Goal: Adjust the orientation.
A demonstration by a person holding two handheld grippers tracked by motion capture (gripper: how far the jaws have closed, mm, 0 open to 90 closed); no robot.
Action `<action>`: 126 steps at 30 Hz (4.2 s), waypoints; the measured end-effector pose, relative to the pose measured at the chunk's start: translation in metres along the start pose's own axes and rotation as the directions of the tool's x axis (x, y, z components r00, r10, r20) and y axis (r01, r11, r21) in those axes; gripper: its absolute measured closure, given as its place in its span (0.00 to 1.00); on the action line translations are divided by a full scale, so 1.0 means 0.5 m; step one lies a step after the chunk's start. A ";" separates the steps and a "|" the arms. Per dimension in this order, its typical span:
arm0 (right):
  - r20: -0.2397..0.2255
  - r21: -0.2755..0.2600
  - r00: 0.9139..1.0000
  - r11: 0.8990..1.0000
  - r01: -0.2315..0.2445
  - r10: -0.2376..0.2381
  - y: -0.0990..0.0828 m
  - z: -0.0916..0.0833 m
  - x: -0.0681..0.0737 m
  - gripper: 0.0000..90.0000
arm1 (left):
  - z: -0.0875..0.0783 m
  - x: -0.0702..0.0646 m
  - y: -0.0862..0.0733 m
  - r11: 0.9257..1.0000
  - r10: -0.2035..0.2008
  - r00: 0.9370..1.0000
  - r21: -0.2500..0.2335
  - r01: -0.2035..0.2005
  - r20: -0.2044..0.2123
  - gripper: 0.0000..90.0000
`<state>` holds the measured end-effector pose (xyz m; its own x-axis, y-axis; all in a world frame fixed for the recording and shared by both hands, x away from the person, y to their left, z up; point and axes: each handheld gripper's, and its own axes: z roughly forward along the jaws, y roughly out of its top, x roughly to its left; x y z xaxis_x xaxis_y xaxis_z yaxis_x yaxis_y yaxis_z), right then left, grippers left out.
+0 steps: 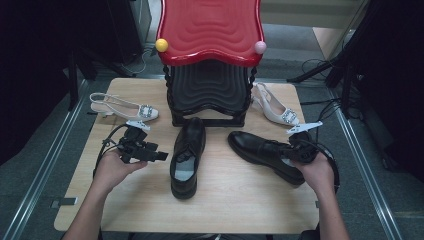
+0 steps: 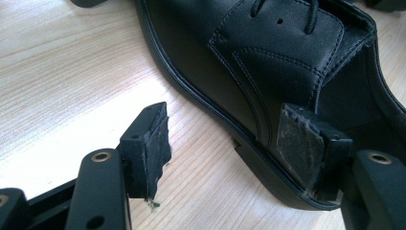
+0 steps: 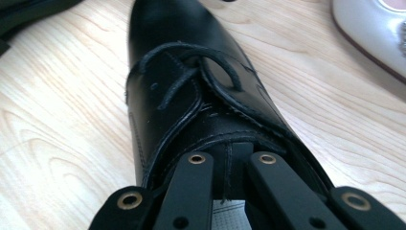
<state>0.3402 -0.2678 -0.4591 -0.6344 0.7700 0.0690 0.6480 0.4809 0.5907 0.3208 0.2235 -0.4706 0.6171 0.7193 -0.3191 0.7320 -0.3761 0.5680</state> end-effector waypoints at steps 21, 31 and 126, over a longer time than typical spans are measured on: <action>-0.200 -0.002 0.978 0.998 -0.059 0.057 -0.005 0.021 0.045 1.00 | 0.012 0.000 0.018 0.999 0.027 1.000 -0.029 -0.027 0.006 0.42; -0.201 -0.013 0.977 0.997 -0.080 0.076 0.015 0.042 0.078 1.00 | 0.010 -0.001 0.017 0.999 0.028 1.000 -0.037 -0.027 0.003 0.42; -0.289 0.010 0.955 0.998 0.066 -0.060 0.012 0.068 0.145 1.00 | 0.027 0.003 0.012 0.998 0.022 1.000 -0.054 -0.023 -0.009 0.44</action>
<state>0.3124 -0.1951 -0.4781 -0.7670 0.5854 0.2629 0.6090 0.5348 0.5858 0.3299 0.2144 -0.4780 0.6306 0.7160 -0.2996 0.7013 -0.3602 0.6152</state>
